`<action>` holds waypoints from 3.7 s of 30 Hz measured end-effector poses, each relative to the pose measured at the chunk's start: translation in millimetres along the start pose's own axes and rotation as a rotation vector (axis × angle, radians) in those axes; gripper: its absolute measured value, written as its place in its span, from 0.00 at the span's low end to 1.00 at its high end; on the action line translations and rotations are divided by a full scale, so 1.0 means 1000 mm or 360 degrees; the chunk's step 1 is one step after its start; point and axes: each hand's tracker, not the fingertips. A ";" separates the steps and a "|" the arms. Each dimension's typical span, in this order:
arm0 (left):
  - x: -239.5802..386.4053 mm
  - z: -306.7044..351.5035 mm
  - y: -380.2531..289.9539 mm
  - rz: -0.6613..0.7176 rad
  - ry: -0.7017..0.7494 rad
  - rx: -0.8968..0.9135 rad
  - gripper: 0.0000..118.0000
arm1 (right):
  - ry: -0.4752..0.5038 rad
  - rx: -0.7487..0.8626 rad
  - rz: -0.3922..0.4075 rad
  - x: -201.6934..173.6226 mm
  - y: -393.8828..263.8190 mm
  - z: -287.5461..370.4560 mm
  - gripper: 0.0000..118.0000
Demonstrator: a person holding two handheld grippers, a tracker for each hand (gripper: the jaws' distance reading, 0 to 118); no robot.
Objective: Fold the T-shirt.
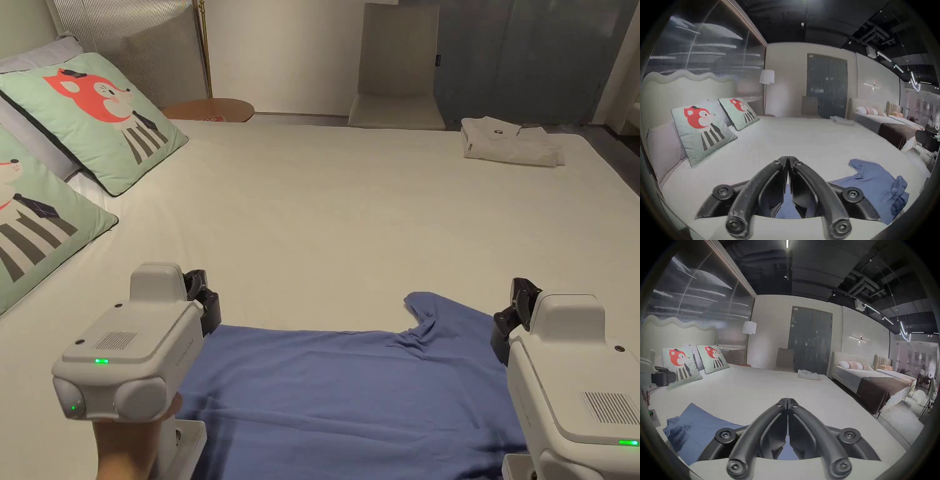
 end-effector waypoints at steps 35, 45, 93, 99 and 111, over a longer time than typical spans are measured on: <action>-0.062 -0.154 -0.032 -0.0263 0.0040 -0.0806 0.02 | 0.0018 -0.0736 -0.0090 0.062 -0.056 -0.182 0.54; -0.077 -0.121 -0.017 -0.0207 -0.0002 -0.0697 0.02 | 0.0026 -0.1322 -0.0067 0.081 -0.111 -0.268 0.71; -0.096 0.038 -0.129 -0.0057 0.0119 -0.0870 0.09 | 0.0016 -0.0980 -0.0234 0.080 -0.123 0.058 0.08; -0.059 0.063 -0.065 0.0048 -0.0035 -0.0379 0.92 | 0.0077 -0.0564 -0.0202 0.066 -0.071 0.052 0.90; 0.017 0.095 0.012 -0.0019 -0.0016 0.0424 0.91 | -0.0020 0.0074 -0.0019 0.006 0.019 0.056 0.90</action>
